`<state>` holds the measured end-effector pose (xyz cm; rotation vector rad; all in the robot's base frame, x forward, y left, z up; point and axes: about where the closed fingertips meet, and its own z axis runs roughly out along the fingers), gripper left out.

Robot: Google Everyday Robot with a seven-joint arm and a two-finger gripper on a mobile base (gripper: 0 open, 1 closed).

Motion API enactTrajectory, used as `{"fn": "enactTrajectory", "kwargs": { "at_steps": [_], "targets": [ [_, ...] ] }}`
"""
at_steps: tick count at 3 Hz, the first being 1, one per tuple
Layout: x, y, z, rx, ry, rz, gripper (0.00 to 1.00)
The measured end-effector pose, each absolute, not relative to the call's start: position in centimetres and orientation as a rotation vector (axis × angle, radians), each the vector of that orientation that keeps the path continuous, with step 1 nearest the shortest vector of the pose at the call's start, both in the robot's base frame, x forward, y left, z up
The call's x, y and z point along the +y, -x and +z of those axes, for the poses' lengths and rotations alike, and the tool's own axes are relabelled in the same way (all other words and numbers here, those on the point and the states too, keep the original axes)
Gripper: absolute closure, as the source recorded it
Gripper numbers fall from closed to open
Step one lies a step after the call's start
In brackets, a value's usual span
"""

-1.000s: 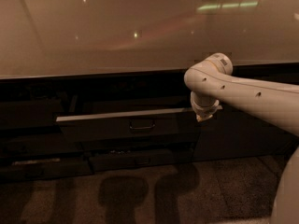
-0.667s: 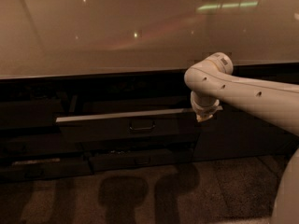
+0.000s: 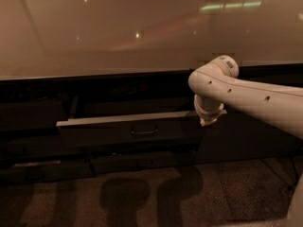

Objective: Open top drawer

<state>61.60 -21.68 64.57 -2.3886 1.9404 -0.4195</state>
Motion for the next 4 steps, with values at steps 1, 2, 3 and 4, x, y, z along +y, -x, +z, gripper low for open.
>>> {"fn": "enactTrajectory", "kwargs": {
  "at_steps": [1,2,3,4],
  "targets": [
    [-21.75,-60.49,64.06,1.93,2.391,-0.42,1.0],
    [-21.77,-60.48,64.51,1.93,2.39,-0.422,1.0],
    [-21.84,-59.62,64.13,1.924,2.392,-0.424,1.0],
    [-21.85,-59.62,64.47,1.924,2.391,-0.424,1.0]
  ]
}}
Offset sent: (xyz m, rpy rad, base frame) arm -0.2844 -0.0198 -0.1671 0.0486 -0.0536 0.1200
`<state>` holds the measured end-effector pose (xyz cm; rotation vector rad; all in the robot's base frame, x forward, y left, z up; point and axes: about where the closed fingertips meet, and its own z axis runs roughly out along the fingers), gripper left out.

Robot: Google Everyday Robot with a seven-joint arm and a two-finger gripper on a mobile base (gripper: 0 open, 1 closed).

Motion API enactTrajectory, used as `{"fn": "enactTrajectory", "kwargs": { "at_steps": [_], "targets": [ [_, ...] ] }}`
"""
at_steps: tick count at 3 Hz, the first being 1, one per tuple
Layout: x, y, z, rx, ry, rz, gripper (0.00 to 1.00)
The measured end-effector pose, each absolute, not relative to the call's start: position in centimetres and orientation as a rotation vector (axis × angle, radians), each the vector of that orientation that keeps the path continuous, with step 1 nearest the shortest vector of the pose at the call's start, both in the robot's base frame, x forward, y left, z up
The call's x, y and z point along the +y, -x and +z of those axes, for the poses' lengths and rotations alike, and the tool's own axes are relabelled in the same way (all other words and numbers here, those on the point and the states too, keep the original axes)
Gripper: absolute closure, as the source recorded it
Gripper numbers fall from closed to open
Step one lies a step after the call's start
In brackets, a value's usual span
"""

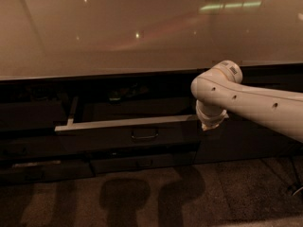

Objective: Open top drawer

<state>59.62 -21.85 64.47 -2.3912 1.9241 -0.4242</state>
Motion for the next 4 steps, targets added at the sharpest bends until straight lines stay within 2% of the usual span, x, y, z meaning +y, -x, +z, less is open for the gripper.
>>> {"fn": "enactTrajectory", "kwargs": {
  "at_steps": [3,4],
  "targets": [
    [-21.98,-58.08,64.24,1.916,2.392,-0.436,1.0],
    [-21.98,-58.08,64.24,1.916,2.392,-0.436,0.81]
  ]
}}
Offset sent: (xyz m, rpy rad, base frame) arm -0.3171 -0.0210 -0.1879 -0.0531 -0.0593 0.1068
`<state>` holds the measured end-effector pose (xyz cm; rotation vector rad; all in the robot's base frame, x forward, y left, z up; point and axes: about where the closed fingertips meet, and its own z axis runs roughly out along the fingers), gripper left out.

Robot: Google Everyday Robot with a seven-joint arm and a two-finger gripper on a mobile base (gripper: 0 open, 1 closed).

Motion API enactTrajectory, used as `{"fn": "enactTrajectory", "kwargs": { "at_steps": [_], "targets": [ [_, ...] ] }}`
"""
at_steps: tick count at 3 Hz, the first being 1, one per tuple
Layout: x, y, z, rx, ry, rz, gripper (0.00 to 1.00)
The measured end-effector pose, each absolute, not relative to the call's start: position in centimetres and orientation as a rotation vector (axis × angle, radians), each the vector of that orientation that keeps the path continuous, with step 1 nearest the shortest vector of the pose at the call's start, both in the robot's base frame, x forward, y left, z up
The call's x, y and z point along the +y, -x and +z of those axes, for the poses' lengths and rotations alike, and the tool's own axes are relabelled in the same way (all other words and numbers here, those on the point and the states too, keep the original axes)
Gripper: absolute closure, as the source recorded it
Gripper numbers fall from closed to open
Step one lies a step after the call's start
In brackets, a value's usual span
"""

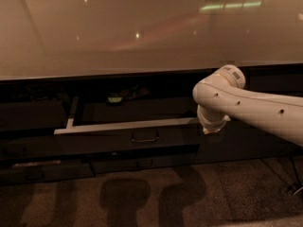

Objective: Open top drawer

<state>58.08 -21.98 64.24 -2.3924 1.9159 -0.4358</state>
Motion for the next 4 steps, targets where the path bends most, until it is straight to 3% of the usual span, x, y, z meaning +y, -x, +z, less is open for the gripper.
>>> {"fn": "enactTrajectory", "kwargs": {
  "at_steps": [2,3,4],
  "targets": [
    [-22.1,-59.2,65.7,1.923,2.371,-0.402,0.35],
    [-20.9,-59.0,71.2,1.87,2.312,-0.461,0.12],
    [-19.5,-58.2,77.0,1.811,2.252,-0.553,0.0]
  ]
}}
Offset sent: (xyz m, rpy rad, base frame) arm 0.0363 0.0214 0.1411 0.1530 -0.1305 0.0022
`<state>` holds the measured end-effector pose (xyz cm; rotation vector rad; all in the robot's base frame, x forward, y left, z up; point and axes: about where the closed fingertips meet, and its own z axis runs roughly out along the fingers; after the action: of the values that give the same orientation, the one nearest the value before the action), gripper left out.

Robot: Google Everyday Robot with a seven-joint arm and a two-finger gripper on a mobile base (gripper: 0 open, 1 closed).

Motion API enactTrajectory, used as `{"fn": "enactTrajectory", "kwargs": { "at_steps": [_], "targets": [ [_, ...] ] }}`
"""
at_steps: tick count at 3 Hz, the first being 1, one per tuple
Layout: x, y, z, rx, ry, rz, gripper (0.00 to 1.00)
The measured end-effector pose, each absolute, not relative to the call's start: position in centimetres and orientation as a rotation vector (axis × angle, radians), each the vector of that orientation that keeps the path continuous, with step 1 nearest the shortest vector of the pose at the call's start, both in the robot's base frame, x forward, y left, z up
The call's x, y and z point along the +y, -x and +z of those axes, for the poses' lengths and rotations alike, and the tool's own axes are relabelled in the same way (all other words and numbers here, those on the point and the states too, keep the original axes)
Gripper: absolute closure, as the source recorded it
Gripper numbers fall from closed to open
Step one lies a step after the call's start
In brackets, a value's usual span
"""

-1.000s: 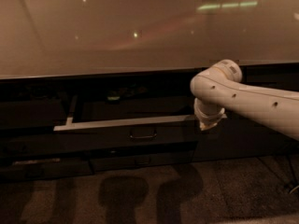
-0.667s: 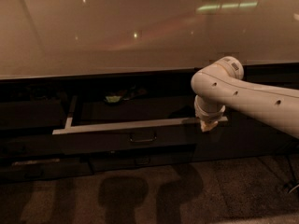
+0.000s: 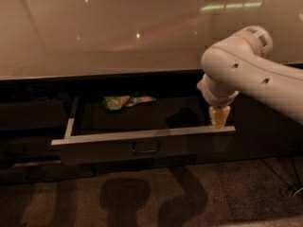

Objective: Open top drawer

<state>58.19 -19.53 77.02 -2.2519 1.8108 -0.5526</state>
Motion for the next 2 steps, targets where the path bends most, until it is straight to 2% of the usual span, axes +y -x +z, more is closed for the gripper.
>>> {"fn": "enactTrajectory", "kwargs": {
  "at_steps": [1,2],
  "targets": [
    [-19.51,-58.1,77.73,1.805,2.246,-0.567,0.0],
    [-19.52,-58.1,77.73,1.805,2.246,-0.567,0.19]
  ]
}}
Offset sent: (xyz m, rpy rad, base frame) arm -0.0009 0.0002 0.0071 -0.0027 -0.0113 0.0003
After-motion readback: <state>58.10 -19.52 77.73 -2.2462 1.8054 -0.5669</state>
